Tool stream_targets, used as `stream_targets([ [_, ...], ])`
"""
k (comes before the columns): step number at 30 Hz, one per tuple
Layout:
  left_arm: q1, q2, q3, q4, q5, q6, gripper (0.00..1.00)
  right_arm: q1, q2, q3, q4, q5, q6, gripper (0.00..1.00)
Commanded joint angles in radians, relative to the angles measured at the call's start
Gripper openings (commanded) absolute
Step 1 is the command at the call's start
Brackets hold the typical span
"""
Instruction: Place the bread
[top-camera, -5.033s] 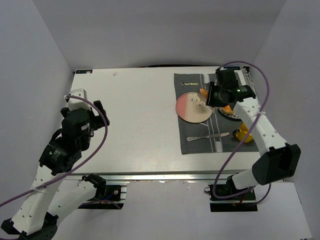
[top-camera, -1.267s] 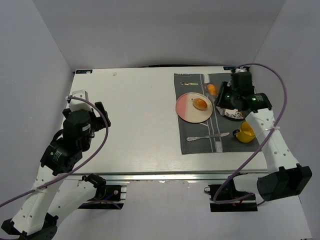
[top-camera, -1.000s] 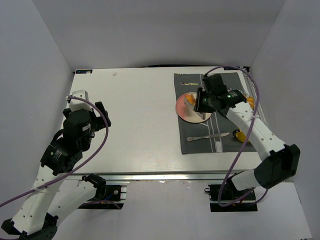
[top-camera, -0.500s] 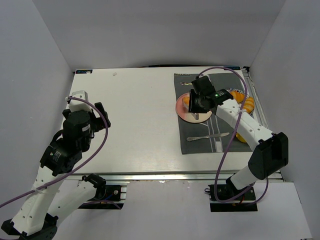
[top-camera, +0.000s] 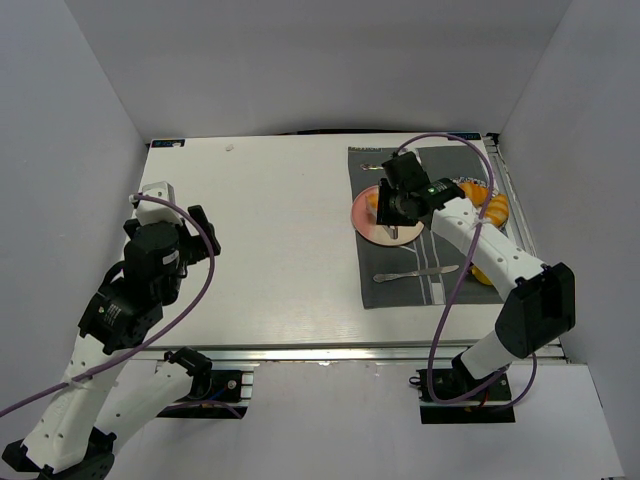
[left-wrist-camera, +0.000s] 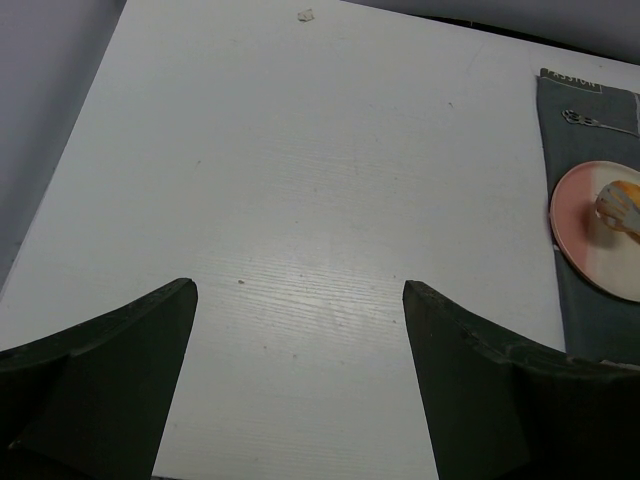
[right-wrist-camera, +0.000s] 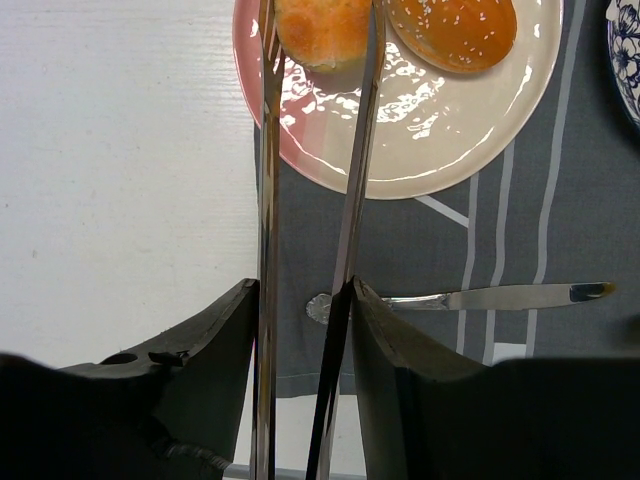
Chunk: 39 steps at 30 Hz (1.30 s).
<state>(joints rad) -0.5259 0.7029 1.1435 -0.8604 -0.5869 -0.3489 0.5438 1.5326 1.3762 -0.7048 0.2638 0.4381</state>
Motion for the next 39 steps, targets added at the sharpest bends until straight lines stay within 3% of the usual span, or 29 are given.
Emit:
stream_targets([
  [1, -0.005, -0.009, -0.001, -0.002, -0.007, 0.001, 0.95, 0.005, 0.004, 0.003, 0.024, 0.022, -0.006, 0.47],
  [29, -0.005, -0.014, -0.002, -0.005, -0.013, 0.002, 0.95, 0.021, 0.015, 0.029, -0.002, 0.006, -0.01, 0.54],
  [39, -0.005, -0.006, -0.004, 0.004, -0.005, 0.002, 0.95, 0.033, 0.006, 0.133, -0.067, 0.009, -0.019, 0.54],
])
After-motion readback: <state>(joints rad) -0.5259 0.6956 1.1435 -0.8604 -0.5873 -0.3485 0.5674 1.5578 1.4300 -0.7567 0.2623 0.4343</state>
